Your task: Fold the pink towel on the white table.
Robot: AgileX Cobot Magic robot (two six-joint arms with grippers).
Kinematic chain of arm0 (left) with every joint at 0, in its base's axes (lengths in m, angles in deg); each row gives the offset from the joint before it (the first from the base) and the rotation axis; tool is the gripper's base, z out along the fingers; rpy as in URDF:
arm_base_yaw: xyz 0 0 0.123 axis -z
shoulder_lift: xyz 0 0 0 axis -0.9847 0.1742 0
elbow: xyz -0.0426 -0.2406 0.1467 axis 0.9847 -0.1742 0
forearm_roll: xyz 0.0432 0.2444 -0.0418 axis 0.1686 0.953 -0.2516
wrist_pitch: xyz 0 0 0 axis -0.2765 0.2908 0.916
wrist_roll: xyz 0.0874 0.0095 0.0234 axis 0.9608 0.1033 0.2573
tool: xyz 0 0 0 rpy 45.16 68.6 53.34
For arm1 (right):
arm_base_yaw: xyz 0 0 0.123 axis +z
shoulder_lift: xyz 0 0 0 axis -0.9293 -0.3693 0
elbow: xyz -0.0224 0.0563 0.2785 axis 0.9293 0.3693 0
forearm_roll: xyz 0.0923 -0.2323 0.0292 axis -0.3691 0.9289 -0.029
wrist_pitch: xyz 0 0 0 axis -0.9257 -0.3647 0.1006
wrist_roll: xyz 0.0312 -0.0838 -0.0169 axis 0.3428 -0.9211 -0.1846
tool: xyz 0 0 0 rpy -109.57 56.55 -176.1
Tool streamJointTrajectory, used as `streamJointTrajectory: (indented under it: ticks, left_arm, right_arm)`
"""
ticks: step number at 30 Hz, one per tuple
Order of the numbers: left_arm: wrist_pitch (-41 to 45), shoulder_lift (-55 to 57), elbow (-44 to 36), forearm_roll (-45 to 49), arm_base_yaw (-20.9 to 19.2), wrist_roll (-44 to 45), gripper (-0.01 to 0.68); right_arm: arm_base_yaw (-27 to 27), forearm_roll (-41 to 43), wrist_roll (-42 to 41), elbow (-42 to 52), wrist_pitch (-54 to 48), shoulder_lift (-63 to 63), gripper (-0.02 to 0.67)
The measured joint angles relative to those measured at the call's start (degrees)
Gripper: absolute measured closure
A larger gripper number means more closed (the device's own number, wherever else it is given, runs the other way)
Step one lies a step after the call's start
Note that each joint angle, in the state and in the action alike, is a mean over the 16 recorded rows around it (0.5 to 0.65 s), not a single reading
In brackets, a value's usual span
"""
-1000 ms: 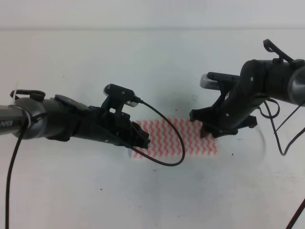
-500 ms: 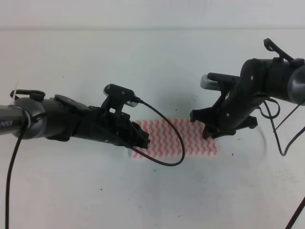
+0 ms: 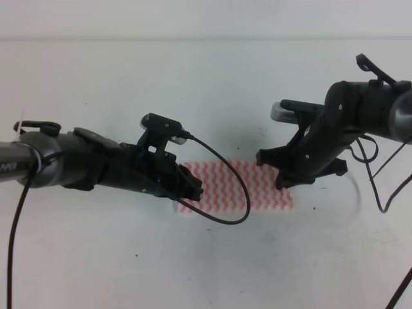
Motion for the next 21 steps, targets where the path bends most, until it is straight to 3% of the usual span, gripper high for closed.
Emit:
streamJointTrajectory:
  ticks: [21]
  left_arm:
    - [0.4, -0.1, 0.0, 0.0, 0.0, 0.3, 0.678]
  right_arm:
    - [0.6, -8.0, -5.2, -0.1, 3.8, 3.8, 0.662]
